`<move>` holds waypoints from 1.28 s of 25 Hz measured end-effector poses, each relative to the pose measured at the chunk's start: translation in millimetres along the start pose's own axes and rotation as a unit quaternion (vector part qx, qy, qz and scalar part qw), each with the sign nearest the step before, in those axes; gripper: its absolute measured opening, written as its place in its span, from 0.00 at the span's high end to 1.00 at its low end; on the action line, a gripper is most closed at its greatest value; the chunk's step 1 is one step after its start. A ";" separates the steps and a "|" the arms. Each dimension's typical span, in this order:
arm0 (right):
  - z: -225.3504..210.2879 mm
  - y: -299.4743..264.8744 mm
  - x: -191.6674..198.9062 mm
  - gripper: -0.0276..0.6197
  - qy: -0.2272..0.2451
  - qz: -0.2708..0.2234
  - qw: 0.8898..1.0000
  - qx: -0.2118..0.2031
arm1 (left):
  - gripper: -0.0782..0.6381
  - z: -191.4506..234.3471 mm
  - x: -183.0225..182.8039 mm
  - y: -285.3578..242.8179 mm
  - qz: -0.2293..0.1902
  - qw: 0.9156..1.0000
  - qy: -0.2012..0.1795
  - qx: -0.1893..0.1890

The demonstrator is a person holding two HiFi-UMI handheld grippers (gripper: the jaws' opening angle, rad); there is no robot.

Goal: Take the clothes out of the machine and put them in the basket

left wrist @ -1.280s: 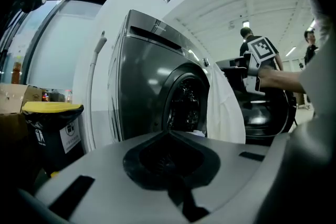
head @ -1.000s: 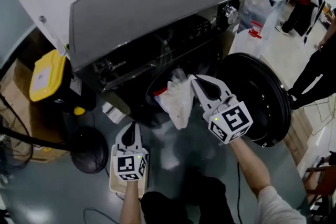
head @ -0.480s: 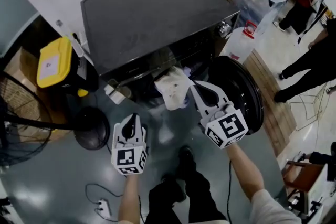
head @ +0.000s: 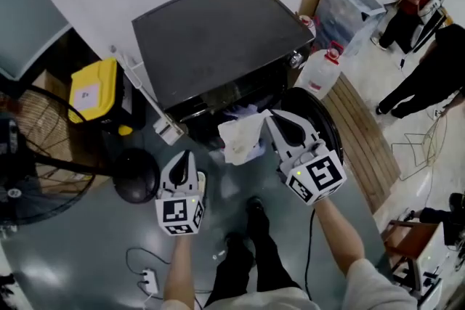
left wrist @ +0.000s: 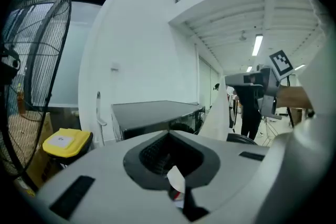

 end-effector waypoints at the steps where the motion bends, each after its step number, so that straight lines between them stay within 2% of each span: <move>1: 5.5 2.3 -13.1 0.92 0.004 0.000 1.000 -0.003 | 0.87 1.2 -10.8 6.7 -0.003 1.000 0.001 -0.001; 8: 51.2 18.9 -104.2 0.92 0.033 -0.011 0.999 -0.024 | 0.87 18.9 -76.3 61.8 -0.030 0.999 0.011 -0.017; 15: 91.0 36.2 -188.9 0.92 0.059 -0.056 0.996 -0.025 | 0.87 36.6 -119.9 110.5 -0.049 0.999 0.011 -0.021; 21: 133.0 54.2 -261.2 0.92 0.099 -0.084 0.991 -0.027 | 0.87 49.6 -162.5 154.6 -0.070 0.997 0.004 -0.018; 26: 164.3 59.4 -294.3 0.92 0.117 -0.086 0.988 -0.050 | 0.87 56.5 -186.1 189.6 -0.089 0.996 0.001 -0.030; 32: 198.7 56.4 -313.2 0.92 0.134 -0.102 0.980 -0.108 | 0.87 67.6 -192.7 223.8 -0.111 0.991 0.004 -0.071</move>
Point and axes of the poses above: the fingertips, and each gripper's own axes: y backward along the fingers, z to its left, x out of its underside, the point moved 8 cm from there along y, backward along the fingers, and after that the axes turned 8 degrees about -x, right-handed, at the moved point
